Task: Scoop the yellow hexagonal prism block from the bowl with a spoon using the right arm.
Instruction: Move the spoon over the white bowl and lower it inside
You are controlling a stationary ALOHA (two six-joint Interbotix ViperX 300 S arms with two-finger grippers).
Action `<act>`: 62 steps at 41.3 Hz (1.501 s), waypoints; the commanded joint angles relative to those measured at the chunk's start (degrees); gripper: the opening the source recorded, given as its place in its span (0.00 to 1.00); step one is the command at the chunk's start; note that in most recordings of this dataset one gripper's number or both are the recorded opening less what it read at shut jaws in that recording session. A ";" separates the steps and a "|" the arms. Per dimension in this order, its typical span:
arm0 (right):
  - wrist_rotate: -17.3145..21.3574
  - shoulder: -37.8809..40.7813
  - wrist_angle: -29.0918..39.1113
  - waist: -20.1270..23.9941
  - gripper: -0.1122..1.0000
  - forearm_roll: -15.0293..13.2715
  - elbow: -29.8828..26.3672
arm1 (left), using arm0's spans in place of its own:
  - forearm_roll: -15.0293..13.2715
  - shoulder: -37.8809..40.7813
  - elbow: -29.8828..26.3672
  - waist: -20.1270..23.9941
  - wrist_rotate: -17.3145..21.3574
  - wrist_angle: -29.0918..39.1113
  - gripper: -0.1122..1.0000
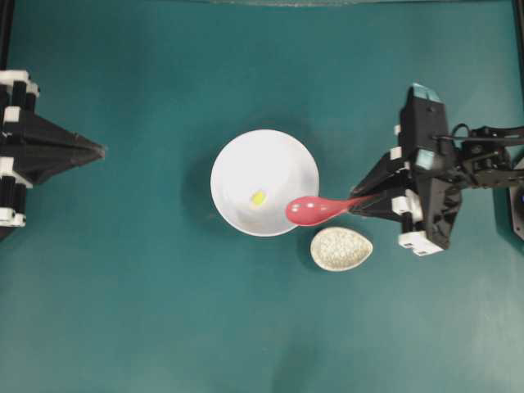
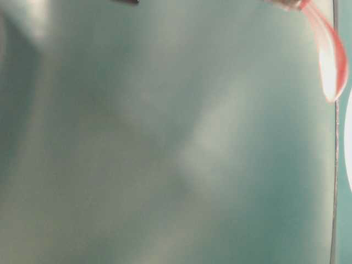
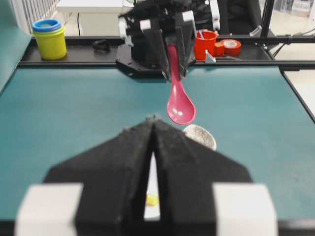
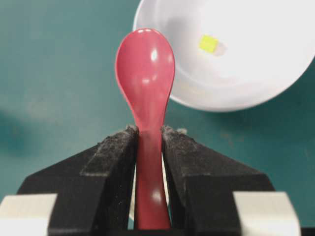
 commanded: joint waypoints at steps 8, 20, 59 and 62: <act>0.09 5.27 8.35 -4.22 0.32 -0.09 -8.26 | 0.18 0.44 -0.79 0.09 0.09 -0.09 0.10; 0.26 13.18 18.72 -7.21 0.32 -2.99 -16.61 | 0.18 0.44 -0.79 0.09 0.26 -0.09 0.10; 5.36 23.64 27.86 -7.47 0.32 -11.69 -24.35 | 0.18 0.35 -0.97 0.09 0.26 -0.09 0.10; 5.36 24.17 27.86 -7.47 0.32 -11.60 -24.61 | 0.18 0.18 -0.97 0.09 0.26 -0.09 0.10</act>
